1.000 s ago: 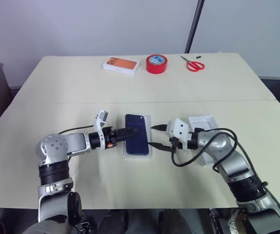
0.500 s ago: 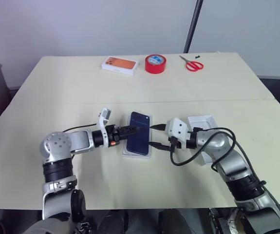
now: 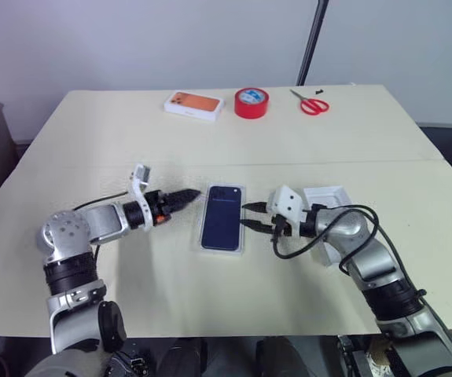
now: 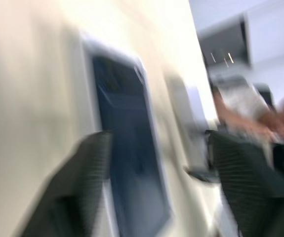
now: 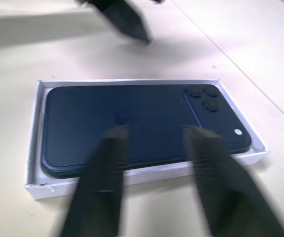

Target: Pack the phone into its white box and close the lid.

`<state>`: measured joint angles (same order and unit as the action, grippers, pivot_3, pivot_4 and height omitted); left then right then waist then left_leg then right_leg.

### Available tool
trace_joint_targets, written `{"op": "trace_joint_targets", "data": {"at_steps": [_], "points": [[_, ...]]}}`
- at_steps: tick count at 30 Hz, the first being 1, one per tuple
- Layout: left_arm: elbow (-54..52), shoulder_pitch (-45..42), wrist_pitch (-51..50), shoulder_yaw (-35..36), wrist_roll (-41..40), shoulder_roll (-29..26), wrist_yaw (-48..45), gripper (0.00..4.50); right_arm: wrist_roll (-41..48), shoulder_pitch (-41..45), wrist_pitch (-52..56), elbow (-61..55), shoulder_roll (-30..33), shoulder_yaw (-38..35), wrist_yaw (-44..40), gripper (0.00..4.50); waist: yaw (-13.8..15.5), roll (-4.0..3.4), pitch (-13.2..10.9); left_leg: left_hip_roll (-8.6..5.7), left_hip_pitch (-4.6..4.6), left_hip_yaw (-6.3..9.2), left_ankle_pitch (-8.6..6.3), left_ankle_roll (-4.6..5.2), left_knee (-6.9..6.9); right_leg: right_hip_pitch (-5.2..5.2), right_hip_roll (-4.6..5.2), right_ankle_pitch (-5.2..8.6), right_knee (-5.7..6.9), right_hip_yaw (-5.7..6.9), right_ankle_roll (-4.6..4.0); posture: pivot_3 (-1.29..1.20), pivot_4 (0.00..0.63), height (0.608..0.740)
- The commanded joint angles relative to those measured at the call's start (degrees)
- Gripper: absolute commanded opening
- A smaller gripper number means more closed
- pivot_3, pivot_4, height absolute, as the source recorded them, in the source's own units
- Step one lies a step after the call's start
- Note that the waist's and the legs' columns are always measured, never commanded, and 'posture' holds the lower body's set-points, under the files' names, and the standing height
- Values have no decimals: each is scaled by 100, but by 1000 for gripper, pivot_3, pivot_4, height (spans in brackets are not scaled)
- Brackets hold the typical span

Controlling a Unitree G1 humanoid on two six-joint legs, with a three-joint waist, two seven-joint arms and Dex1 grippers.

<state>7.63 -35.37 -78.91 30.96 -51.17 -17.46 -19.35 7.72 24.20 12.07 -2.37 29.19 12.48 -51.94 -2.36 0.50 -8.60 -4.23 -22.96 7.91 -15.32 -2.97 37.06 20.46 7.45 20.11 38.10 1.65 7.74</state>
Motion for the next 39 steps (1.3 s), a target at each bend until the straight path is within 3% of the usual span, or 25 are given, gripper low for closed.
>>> {"op": "trace_joint_targets", "data": {"at_steps": [1, 3, 6, 11, 17, 29, 33, 39], "points": [[58, 15, 618, -338, 364, -236, -143, 1126, -309, 191, -324, 248, 67, -105, 244, 0, 0, 0, 0, 0, 0, 0, 0, 0, -1, 0, 0, 0, 0, 0, 0, 0, 150, 740], [14, 157, 835, -785, 622, -376, -303, 23, -534, 233, -526, 419, 106, 4, 320, 0, 0, 0, 0, -1, 0, -1, 0, 0, -2, 1, 1, 0, 0, -1, 0, 0, 150, 740], [-158, 504, 1337, -1745, 1107, -627, -782, 23, -909, 290, -674, 713, 186, 220, 349, 0, -4, -1, 0, -2, 0, -1, 0, 0, -3, 1, 2, 0, 0, -1, 0, 0, 150, 740], [-23, 450, 1313, -1817, 950, -337, -855, 23, -1217, 311, -944, 986, 177, 363, 387, 0, 3, -1, 0, -2, -2, 0, 0, 0, -2, 4, 2, 0, 1, -1, 0, 0, 150, 740], [12, 426, 1313, -2492, 1052, 95, -1232, 23, -1219, 267, -971, 859, 206, 329, 312, 0, 0, -1, 0, -2, -2, 0, 0, 0, -1, 1, 2, 0, 1, 0, 0, 0, 150, 740], [660, -230, 1948, -3200, 1496, 1220, -1596, 23, -734, -603, -646, 125, 1632, -672, -360, 0, 179, 5, -3, -19, -21, -2, -4, 8, 11, 0, 16, 0, -12, 10, 1, 0, 150, 740], [1206, -551, 2246, -3284, 1704, 1164, -1915, 23, -661, -971, -688, 46, 2005, -1027, -404, 0, 123, 9, -6, -21, -20, -25, -4, 8, 11, 0, 9, 0, -10, 14, 1, 0, 150, 740], [1655, -770, 2509, -3265, 1889, 836, -2334, 23, -622, -1004, -726, 73, 2051, -1161, -354, 0, 79, 10, -6, -13, -12, -29, -4, 8, 9, 0, -1, 0, -5, 10, 1, 0, 150, 740]]}}
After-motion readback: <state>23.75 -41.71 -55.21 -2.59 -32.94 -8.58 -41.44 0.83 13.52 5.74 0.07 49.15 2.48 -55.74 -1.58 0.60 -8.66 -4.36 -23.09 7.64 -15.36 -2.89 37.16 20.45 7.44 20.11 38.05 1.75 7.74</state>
